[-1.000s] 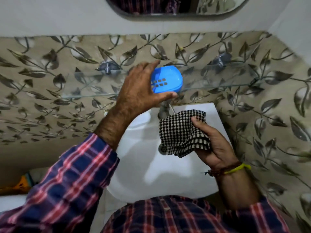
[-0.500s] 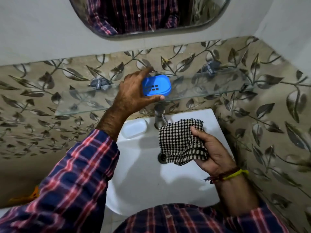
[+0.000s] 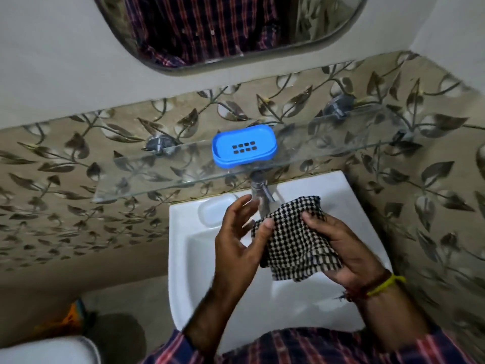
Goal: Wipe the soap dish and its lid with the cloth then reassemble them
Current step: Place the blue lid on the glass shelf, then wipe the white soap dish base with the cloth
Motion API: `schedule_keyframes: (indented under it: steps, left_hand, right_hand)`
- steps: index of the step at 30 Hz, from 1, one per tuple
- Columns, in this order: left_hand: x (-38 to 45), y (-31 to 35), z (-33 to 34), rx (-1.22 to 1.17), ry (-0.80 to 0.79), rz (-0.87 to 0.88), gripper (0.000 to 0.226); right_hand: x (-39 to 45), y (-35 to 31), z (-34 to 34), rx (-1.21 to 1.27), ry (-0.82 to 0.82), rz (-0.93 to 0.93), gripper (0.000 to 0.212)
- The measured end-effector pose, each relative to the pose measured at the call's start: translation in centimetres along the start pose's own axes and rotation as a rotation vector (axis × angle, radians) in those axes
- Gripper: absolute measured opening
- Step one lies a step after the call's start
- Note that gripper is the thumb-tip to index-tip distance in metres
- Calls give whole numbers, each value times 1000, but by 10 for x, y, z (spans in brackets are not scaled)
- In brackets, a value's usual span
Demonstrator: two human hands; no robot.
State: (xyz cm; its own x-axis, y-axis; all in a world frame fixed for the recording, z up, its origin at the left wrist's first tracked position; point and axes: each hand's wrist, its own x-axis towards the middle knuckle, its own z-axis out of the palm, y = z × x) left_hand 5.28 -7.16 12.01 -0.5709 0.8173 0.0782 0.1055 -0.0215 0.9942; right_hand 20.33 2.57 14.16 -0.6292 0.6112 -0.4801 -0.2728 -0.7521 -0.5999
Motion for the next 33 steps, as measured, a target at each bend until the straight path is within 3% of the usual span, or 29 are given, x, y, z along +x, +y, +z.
schedule_keyframes:
  steps: [3,4,6,9,11,13,14,16,19,22,29,31,33]
  left_hand:
    - [7,-10,-15,-240,-215,-465,57]
    - [7,-15,-19,-279,-299,-537,51]
    - [8,-30,-22,-311,-353,-556,33]
    - [19,-53,-23,-272,-186,-577,8]
    - [33,-73,-31,-84,72,-545,14]
    - [49,-91,-49,280,303,-393,41]
    - [58,-103,-61,449,339,-314,55]
    - [74,-123,-84,648,229,-279,70]
    - [90,-148,-105,798,55,-264,52]
    - [95,-152,-107,657,91,-238,32]
    - [57,-127,-98,304,157,-260,43]
    - [43,-110,-98,279,147,-252,44]
    - [34,-91,-99,394,138,-138,43]
  right_hand:
    - [2,5,-4,-55,-1,-15,38]
    - [4,7,-5,-84,23,-14,39]
    - [7,12,-10,-127,89,-13,39]
    - [7,17,-17,-145,188,-26,38]
    - [6,18,-21,-149,237,-46,35]
    - [5,18,-23,-146,254,-58,34]
    - [5,18,-23,-145,256,-63,33]
    - [5,19,-22,-153,262,-74,32]
    - [7,21,-19,-172,263,-91,35]
    - [8,20,-18,-183,280,-102,33]
    - [14,26,-16,-177,294,-80,27]
    - [14,29,-15,-192,319,-116,25]
    - [14,29,-12,-254,354,-196,26]
